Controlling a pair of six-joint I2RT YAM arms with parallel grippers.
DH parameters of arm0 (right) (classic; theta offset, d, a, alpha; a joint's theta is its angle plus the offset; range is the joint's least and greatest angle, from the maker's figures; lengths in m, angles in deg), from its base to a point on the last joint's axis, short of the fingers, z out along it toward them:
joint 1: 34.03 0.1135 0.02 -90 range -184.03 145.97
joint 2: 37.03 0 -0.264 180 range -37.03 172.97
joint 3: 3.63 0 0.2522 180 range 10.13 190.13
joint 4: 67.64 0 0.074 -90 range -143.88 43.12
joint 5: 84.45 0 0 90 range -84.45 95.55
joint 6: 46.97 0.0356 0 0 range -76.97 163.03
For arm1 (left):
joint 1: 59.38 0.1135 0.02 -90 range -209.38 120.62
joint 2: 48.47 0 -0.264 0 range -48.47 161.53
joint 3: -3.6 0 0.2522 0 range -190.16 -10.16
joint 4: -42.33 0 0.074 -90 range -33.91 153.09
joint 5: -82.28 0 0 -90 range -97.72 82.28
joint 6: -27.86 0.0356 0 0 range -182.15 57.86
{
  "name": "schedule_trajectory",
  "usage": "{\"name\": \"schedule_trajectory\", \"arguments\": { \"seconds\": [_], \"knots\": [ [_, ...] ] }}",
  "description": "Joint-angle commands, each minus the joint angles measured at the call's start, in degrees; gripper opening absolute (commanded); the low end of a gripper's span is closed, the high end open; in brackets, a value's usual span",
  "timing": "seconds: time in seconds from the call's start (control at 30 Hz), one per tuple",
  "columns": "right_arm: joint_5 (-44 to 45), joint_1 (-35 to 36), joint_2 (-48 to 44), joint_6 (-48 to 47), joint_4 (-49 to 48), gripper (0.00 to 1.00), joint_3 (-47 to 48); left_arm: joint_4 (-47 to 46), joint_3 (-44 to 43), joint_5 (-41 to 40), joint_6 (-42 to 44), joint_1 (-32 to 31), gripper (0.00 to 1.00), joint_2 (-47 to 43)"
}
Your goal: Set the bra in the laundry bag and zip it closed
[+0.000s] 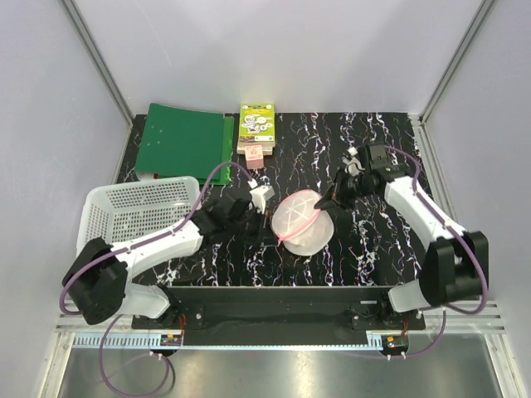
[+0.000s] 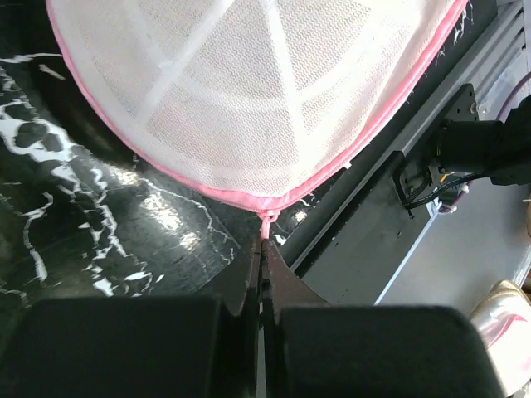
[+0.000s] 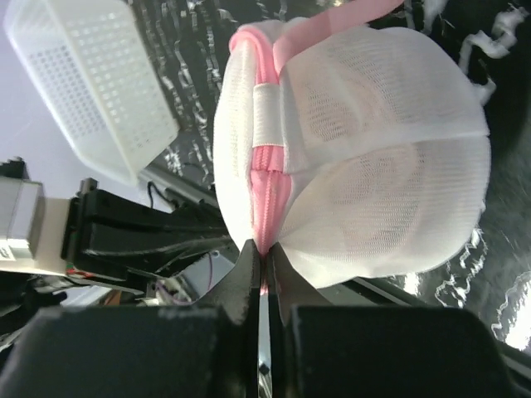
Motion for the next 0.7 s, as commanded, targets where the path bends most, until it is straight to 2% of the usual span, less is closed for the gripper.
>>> {"name": "schedule_trajectory", "arguments": {
  "seconds": [0.0,0.07,0.1,0.17,0.23,0.27,0.33,0.4,0.5,0.53,0.57,0.67],
  "knots": [
    [-6.4,-0.3,7.6,-8.2,1.8,0.07,10.3,0.6,-0.5,3.6,1.6,-0.2,0.0,-1.0],
    [-2.5,1.7,10.1,-8.7,6.9,0.24,14.3,-3.0,-1.8,5.0,-1.5,-0.5,0.0,0.4],
    [3.2,2.6,12.5,-8.9,9.9,0.4,18.6,-4.3,-2.4,5.7,-2.6,-0.8,0.0,1.1],
    [8.5,3.8,13.9,-8.3,17.9,0.52,21.7,-8.3,-4.8,6.0,-5.7,-1.6,0.0,3.5],
    [12.6,4.5,10.7,-6.4,19.2,0.73,20.5,-10.1,-7.6,5.8,-8.0,-2.1,0.0,5.1],
    [14.1,4.8,6.4,-4.2,19.7,0.77,19.3,-10.8,-8.5,5.7,-8.5,-2.6,0.0,6.1],
    [15.1,4.9,1.9,-2.2,18.7,0.78,14.7,-12.4,-10.8,5.9,-9.6,-2.9,0.0,8.3],
    [11.2,5.7,-3.7,2.5,16.9,0.78,8.5,-12.8,-12.5,6.7,-10.0,-3.3,0.0,9.9],
    [6.4,8.4,-9.5,11.4,6.7,0.77,-1.5,-12.7,-13.9,8.0,-9.8,-3.5,0.0,10.6],
    [6.3,9.0,-10.5,13.6,0.3,0.76,-3.7,-12.3,-14.2,8.1,-9.4,-3.4,0.0,10.7],
    [6.4,9.2,-11.5,16.5,-2.3,0.73,-5.4,-12.0,-14.2,8.2,-9.2,-3.5,0.0,10.7],
    [6.6,9.4,-9.0,16.0,-6.8,0.68,-7.1,-11.7,-13.8,9.3,-8.9,-3.7,0.0,10.2]
  ]
}}
